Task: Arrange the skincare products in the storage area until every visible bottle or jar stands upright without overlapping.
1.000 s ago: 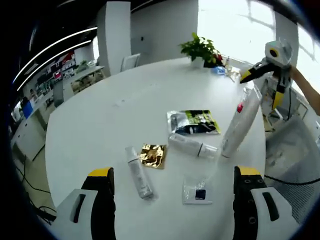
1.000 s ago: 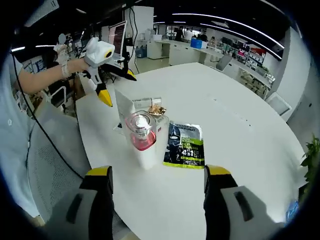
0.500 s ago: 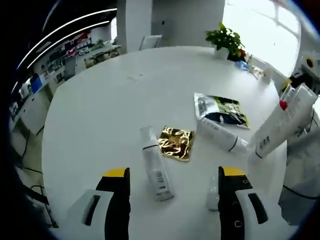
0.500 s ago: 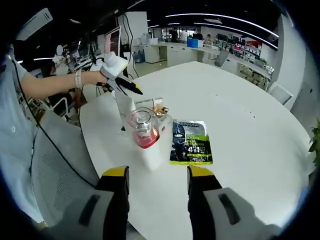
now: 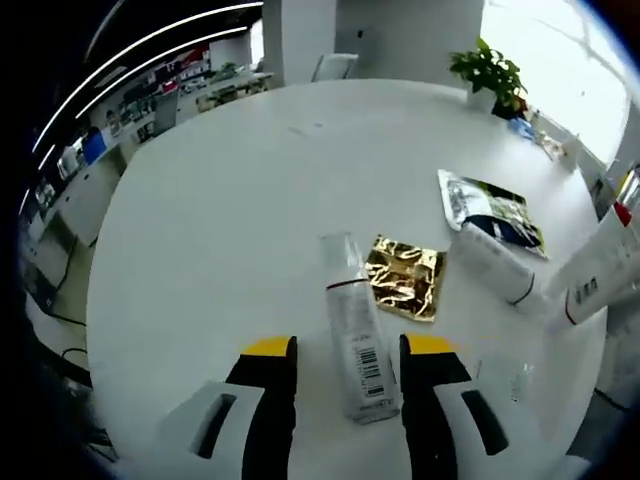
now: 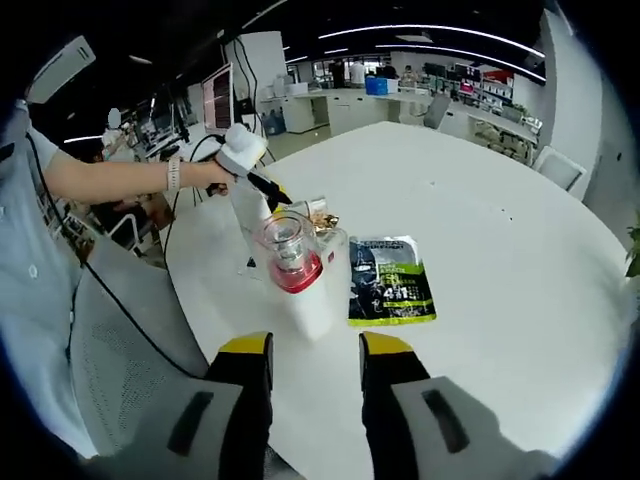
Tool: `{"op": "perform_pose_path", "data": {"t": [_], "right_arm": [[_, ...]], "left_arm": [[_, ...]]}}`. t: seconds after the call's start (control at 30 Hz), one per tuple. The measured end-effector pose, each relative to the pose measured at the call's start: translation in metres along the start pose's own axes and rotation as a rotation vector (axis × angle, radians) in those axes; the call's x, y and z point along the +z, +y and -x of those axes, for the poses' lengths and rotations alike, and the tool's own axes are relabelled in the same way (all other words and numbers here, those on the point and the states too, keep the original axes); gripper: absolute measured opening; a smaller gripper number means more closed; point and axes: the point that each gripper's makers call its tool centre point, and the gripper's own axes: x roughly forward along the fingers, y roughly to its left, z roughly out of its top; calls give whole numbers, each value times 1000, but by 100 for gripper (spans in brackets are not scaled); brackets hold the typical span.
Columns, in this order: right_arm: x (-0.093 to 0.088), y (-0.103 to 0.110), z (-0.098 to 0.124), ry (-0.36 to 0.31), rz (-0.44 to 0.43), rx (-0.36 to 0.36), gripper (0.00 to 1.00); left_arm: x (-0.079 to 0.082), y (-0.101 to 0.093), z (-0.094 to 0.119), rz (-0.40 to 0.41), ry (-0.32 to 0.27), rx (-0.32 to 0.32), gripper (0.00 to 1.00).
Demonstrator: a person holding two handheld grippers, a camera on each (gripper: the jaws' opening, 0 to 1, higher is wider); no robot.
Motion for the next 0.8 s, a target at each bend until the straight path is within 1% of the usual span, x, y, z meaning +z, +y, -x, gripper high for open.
{"op": "perform_pose_path", "data": {"t": [0.07, 0.13, 0.2, 0.27, 0.3, 0.33, 0.37, 0.5, 0.6, 0.63, 0.73, 0.8], "right_arm": [[-1, 2, -1, 1, -1, -1, 34], [-2, 4, -1, 0, -7, 6, 33], [-2, 5, -1, -12, -14, 9, 30], [0, 6, -1, -28, -28, 12, 29], [0, 6, -1, -30, -31, 17, 27], [0, 6, -1, -36, -31, 13, 26], [0, 6, -1, -36, -34, 14, 26], [-2, 7, -1, -35, -47, 10, 24], [-3, 9, -1, -37, -42, 7, 22], [-2, 13, -1, -49, -55, 26, 21], [-3, 16, -2, -64, -61, 30, 19], [-5, 19, -3, -64, -67, 37, 20]], "left_arm": [[-2, -1, -2, 6, 10, -6, 36], [-5, -2, -4, 5, 20, 6, 34], [-2, 0, -4, -5, 11, 16, 30], [-2, 1, -5, -7, 6, 24, 25], [0, 1, -5, -10, -6, 27, 22], [0, 1, -6, 1, -8, 26, 19], [1, 4, -5, -16, -14, 43, 19], [1, 1, -5, -5, -23, 41, 18], [-1, 0, -1, -39, -10, 61, 17], [-2, 0, 0, -44, -7, 64, 17], [-5, -3, 9, -25, -17, 49, 17], [-9, -8, 16, -36, -18, 33, 16]]}}
